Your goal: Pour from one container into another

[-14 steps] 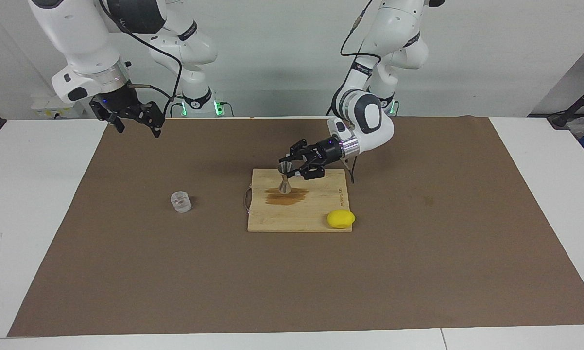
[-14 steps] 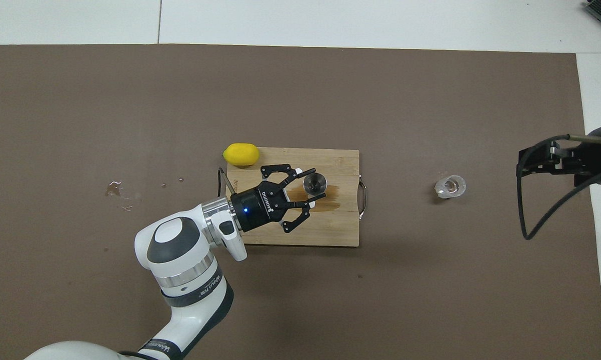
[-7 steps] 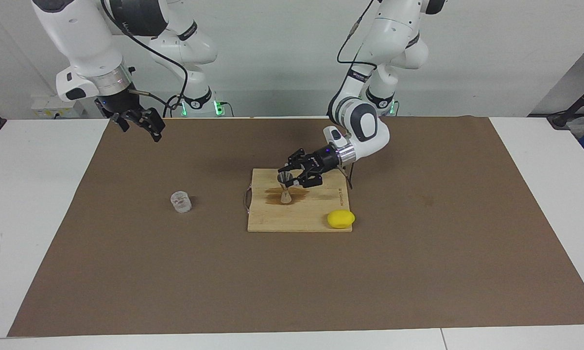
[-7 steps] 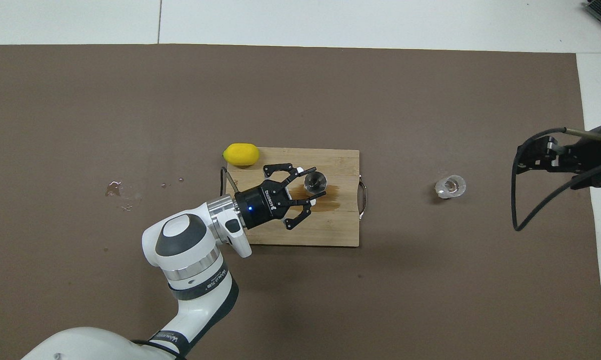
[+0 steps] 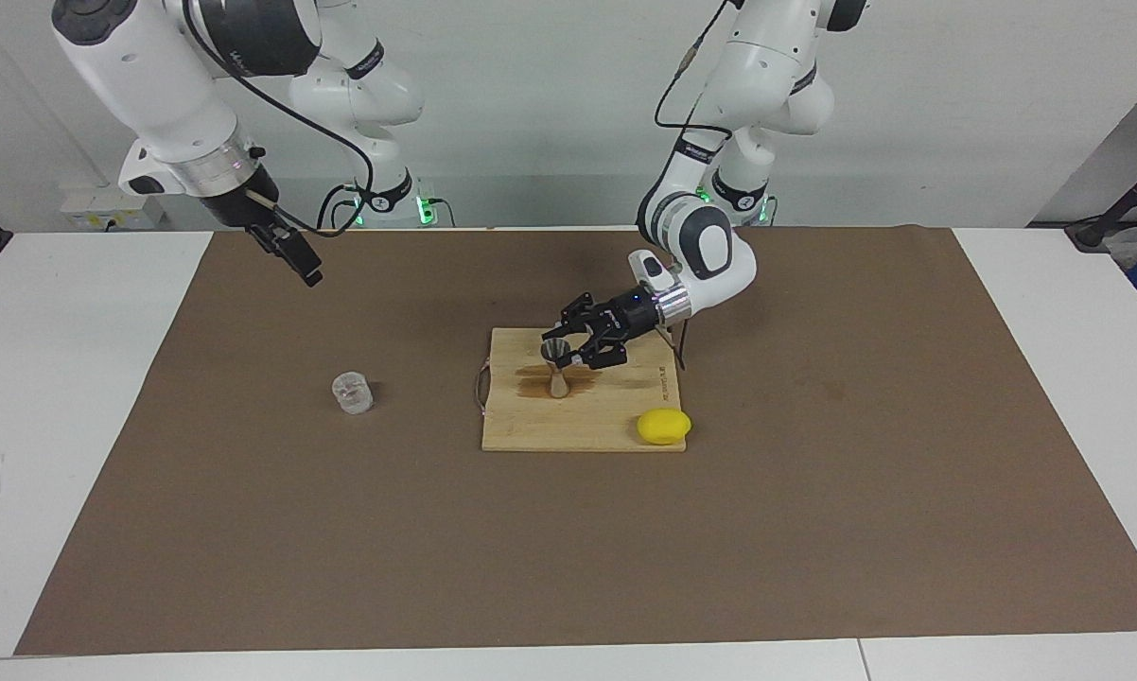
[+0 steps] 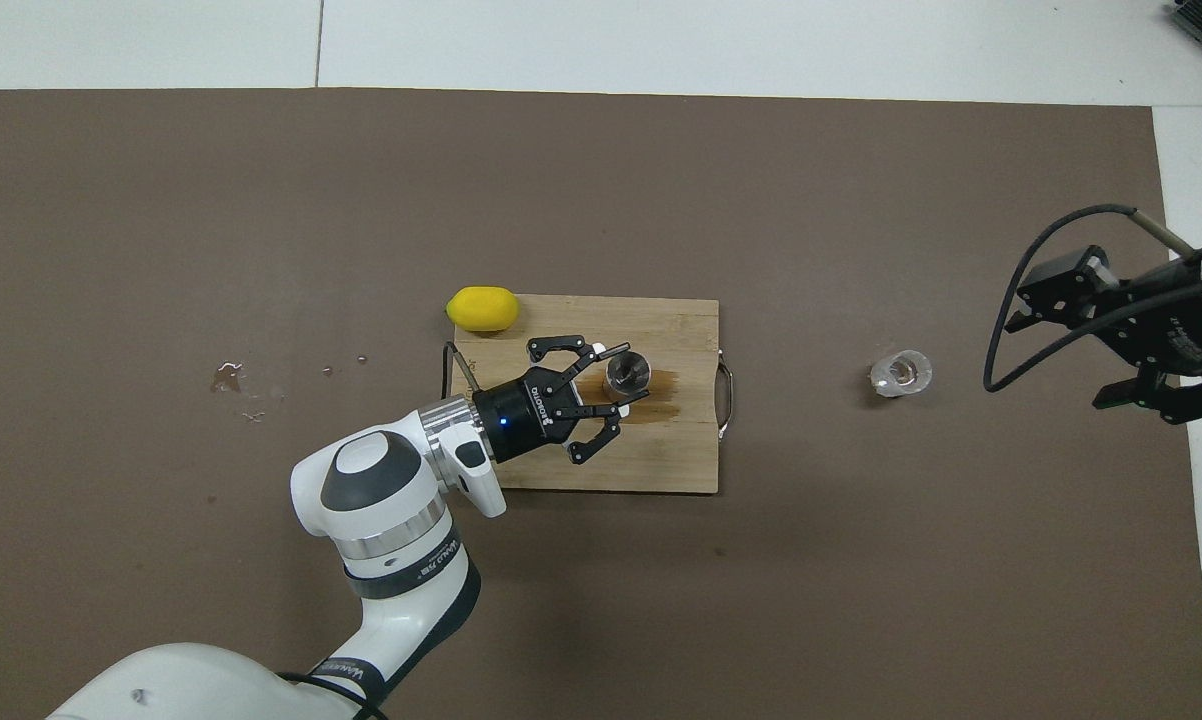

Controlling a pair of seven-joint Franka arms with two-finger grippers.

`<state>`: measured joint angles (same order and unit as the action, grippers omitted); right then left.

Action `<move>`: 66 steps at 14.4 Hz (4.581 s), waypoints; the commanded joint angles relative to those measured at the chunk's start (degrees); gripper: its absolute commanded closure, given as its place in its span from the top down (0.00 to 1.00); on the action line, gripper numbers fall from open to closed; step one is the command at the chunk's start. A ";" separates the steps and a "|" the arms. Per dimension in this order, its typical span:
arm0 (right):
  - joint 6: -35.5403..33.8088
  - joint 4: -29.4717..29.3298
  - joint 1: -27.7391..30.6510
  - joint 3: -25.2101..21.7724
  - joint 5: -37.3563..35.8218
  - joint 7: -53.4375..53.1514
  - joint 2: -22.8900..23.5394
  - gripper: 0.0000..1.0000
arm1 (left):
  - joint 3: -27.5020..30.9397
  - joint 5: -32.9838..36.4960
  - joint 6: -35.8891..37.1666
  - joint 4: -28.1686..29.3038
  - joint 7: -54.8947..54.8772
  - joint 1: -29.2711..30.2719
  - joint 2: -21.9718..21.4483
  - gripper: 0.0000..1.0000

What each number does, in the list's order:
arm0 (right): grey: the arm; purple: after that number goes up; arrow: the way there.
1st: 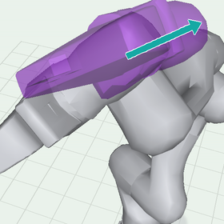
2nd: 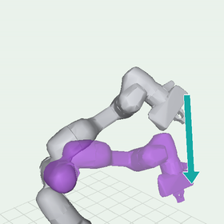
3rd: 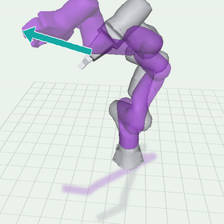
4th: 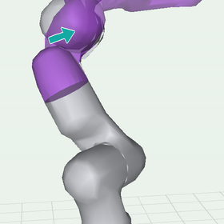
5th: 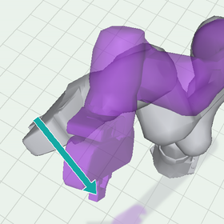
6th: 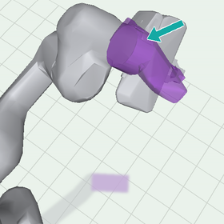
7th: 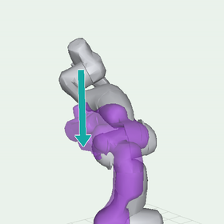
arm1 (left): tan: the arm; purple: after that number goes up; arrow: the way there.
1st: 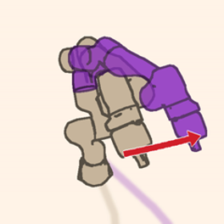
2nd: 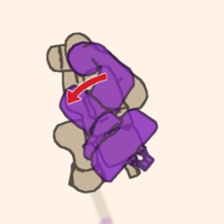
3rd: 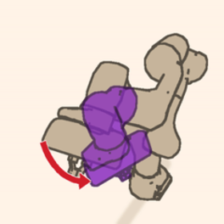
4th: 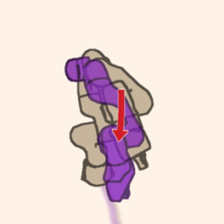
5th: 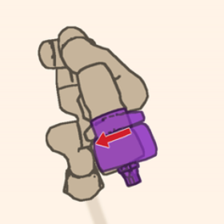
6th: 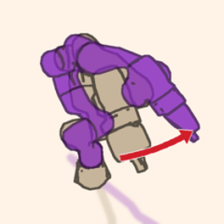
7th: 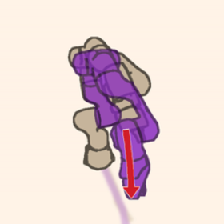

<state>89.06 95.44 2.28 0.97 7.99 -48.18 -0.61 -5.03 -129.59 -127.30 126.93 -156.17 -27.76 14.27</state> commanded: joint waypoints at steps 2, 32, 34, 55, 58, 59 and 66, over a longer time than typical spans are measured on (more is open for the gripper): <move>1.11 1.84 3.95 0.35 6.93 -11.38 1.58 0.99 | 0.72 -1.89 -0.40 0.86 -3.97 -0.72 0.05 0.73; 17.46 19.00 15.56 0.43 28.83 -6.76 16.51 1.00 | 1.07 31.02 14.53 13.61 -2.83 23.34 -5.57 1.00; 17.55 16.63 15.56 0.43 29.89 -4.14 20.11 1.00 | 1.42 39.64 17.95 12.91 -2.74 28.34 -5.75 1.00; 23.35 19.78 11.61 0.96 34.20 2.03 21.53 0.92 | 3.97 107.78 38.87 -26.01 9.21 42.44 1.37 1.00; 22.74 19.35 11.78 0.96 34.20 2.03 21.62 0.47 | 3.88 112.78 43.45 -33.83 17.00 40.07 0.58 1.00; 22.48 19.08 11.96 0.96 34.20 1.95 21.53 0.30 | 3.80 114.11 44.24 -35.42 19.82 39.19 -0.03 1.00; 23.09 19.08 7.93 0.96 34.11 -5.77 15.83 0.03 | 3.27 118.68 50.66 -42.19 34.94 31.82 -5.12 1.00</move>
<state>111.21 113.63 12.46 1.78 40.50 -50.08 18.40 -2.18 -13.85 -78.86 87.55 -126.00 7.15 10.49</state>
